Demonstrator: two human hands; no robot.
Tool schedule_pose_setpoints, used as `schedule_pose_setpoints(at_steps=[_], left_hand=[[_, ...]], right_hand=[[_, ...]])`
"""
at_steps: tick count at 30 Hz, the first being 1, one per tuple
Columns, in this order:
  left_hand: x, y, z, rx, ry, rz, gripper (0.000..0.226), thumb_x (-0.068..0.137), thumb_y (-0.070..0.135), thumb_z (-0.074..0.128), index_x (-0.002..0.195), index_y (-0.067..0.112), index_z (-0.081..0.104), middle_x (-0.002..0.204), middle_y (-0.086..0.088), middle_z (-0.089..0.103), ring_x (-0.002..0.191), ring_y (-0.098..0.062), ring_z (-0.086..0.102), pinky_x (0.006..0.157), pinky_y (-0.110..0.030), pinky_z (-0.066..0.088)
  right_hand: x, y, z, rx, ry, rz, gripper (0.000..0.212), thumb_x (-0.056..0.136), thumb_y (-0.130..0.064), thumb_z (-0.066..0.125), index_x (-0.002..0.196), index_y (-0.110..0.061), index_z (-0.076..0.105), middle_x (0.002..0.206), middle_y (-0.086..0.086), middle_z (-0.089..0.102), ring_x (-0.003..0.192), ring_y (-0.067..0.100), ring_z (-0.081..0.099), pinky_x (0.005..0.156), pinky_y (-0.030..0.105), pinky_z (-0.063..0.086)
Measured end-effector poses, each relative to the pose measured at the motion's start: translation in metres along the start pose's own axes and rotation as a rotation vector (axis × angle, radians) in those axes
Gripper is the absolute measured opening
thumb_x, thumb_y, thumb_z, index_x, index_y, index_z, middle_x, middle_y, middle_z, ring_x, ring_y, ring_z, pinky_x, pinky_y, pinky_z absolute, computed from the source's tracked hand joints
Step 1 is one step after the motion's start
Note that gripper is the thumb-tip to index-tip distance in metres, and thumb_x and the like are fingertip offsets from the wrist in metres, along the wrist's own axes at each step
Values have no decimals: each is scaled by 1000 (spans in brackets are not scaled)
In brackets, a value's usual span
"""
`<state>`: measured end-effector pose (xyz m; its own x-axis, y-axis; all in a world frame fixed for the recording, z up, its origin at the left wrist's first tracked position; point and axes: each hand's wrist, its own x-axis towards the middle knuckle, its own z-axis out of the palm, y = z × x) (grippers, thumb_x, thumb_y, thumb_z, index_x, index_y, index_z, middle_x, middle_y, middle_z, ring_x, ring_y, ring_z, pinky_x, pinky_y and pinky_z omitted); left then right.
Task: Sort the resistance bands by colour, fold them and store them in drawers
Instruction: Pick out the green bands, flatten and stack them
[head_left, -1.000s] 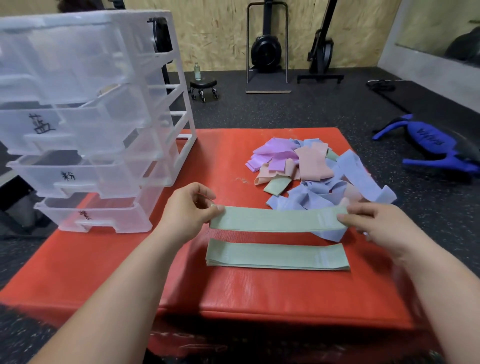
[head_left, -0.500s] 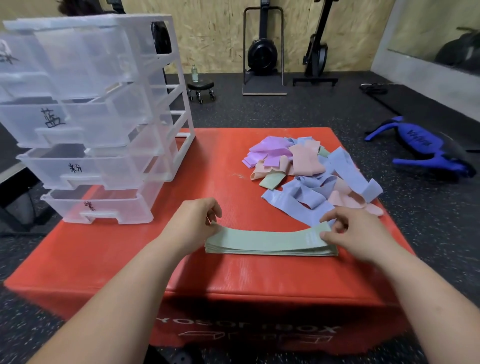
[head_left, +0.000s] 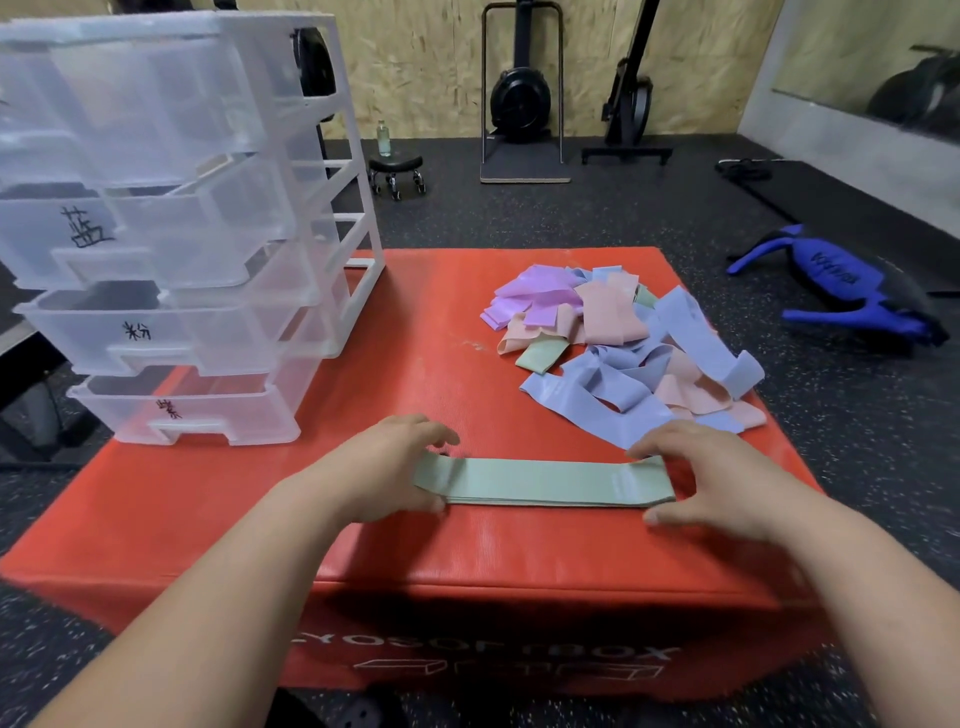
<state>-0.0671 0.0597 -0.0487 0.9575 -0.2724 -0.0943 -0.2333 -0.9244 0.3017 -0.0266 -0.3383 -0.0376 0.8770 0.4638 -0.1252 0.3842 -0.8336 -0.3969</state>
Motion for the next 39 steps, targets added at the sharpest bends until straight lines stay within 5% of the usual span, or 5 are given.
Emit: schedule_pose_setpoints(at_steps=[8, 16, 22, 30, 39], left_hand=[[1, 2, -1, 2, 28, 2, 73, 72, 37, 92, 139, 37, 62, 126, 15, 66, 103, -7, 57, 94, -32, 51], [2, -6, 2, 5, 14, 31, 73, 70, 50, 90, 137, 42, 60, 123, 19, 64, 112, -8, 59, 96, -35, 51], [17, -9, 2, -194, 166, 10, 63, 80, 72, 75, 133, 39, 65, 117, 19, 67, 104, 1, 63, 92, -29, 54], [52, -15, 8, -184, 318, -55, 39, 92, 53, 75, 124, 31, 70, 110, 13, 68, 101, -9, 63, 92, -35, 52], [77, -24, 15, -172, 309, -65, 31, 95, 46, 73, 122, 32, 69, 108, 16, 66, 103, -9, 62, 93, -33, 52]], right_hand=[[5, 4, 1, 3, -10, 55, 66, 64, -34, 97, 122, -46, 67, 108, -28, 64, 101, -6, 60, 94, 21, 49], [5, -1, -5, -66, -45, 43, 67, 60, -52, 95, 120, -49, 66, 113, -26, 65, 104, -4, 61, 96, 24, 51], [29, -12, -9, 4, 310, -10, 50, 76, -61, 81, 120, -40, 70, 102, -19, 67, 88, -2, 63, 77, 21, 46], [110, -49, 22, -175, 286, -39, 65, 91, -66, 58, 145, -29, 57, 152, -6, 51, 140, 24, 41, 112, 45, 42], [161, -60, 45, -387, 106, 22, 98, 79, -82, -3, 153, -35, 41, 166, -11, 31, 156, 29, 17, 125, 52, 20]])
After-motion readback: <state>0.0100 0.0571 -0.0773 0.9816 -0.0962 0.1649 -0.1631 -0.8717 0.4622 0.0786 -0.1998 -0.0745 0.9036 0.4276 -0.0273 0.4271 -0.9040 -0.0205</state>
